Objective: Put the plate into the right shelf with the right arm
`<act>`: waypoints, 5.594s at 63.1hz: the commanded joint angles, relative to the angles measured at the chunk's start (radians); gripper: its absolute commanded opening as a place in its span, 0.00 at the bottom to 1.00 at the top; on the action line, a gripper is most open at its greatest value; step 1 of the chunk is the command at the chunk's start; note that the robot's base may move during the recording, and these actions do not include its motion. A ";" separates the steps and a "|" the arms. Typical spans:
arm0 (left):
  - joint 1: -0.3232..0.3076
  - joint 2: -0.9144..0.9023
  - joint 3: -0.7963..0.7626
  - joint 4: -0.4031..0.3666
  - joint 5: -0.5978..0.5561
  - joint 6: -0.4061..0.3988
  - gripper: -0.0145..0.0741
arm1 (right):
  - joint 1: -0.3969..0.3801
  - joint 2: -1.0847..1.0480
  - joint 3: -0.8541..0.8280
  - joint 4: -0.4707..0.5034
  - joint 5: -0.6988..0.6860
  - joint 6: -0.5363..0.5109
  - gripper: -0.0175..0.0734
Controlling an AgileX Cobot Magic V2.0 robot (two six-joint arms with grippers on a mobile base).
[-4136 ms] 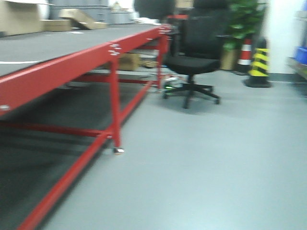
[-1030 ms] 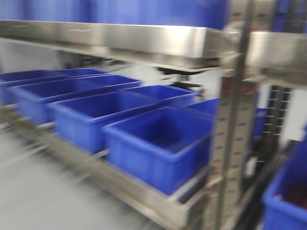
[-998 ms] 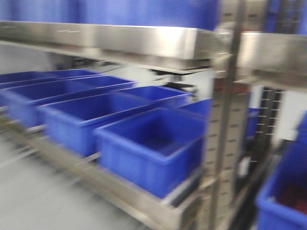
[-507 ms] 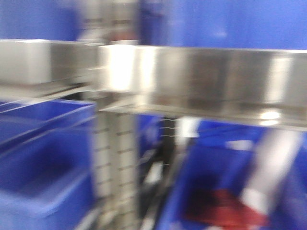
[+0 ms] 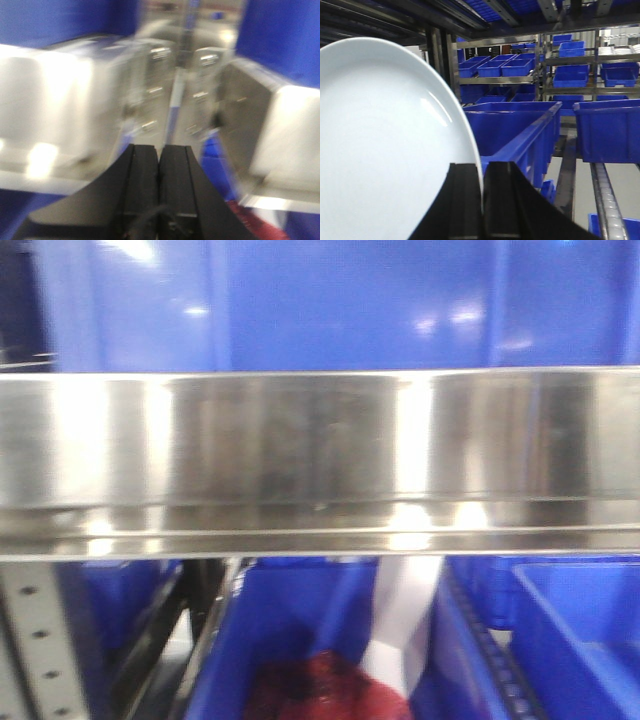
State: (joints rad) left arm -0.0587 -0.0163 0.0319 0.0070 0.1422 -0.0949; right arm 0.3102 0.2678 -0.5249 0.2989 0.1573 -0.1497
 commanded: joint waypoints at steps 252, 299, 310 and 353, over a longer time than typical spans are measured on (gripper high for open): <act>-0.002 -0.006 0.009 0.000 -0.089 -0.006 0.11 | 0.027 0.798 -0.970 0.017 0.494 -0.001 0.25; -0.002 -0.006 0.009 0.000 -0.089 -0.006 0.11 | -0.079 0.602 -0.451 -0.158 -0.271 0.025 0.25; -0.002 -0.006 0.009 0.000 -0.089 -0.006 0.11 | -0.192 0.389 -0.192 -0.158 -0.390 0.027 0.25; -0.002 -0.006 0.009 0.000 -0.089 -0.006 0.11 | -0.306 -0.272 0.433 -0.165 -0.322 0.094 0.25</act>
State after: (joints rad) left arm -0.0587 -0.0163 0.0319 0.0070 0.1422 -0.0949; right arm 0.0101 0.0078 -0.1001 0.1492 -0.1143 -0.0668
